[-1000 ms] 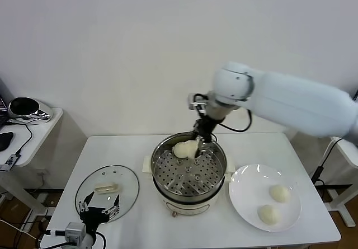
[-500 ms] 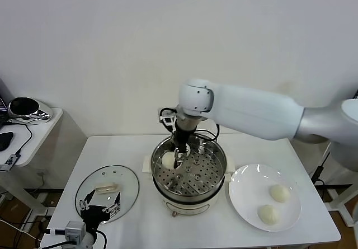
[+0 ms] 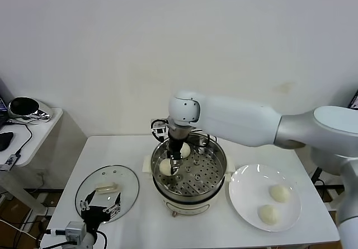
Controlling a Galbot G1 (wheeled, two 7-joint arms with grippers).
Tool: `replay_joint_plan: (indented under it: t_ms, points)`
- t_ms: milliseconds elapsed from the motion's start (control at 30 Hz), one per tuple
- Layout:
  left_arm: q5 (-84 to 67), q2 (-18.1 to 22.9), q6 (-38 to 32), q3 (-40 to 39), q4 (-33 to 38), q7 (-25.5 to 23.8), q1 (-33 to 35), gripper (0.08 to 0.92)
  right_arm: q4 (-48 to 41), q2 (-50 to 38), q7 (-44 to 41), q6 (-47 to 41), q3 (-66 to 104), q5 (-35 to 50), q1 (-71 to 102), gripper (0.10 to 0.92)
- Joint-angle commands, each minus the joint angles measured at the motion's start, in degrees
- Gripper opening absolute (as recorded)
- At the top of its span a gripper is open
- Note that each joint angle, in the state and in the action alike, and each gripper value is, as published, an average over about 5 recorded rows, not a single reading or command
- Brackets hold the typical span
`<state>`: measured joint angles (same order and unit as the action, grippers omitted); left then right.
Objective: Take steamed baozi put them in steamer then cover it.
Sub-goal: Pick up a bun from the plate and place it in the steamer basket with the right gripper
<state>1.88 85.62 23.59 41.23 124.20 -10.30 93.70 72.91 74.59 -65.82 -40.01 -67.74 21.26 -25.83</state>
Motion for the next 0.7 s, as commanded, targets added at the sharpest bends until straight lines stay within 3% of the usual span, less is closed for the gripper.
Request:
replay_joint_plan:
  t_ms: [33,533,700]
  points:
    - [-0.28,-0.03,0.02,-0.03,-0.03,-0.04,-0.13,0.823,-3.81,2.04,0.39,0.26,0.76,-3.26,1.91,0.594]
    - [-0.57,0.27,0.07,-0.32,-0.70,-0.07,-0.59,0.823,-4.69,2.64,0.21,0.94,1.95,-2.76,2.97,0.599]
    - [-0.57,0.37,0.14,-0.50,-0.85,-0.11,-0.86,0.823,-3.54,1.04,0.21,0.91,3.15,-2.56,2.26,0.699]
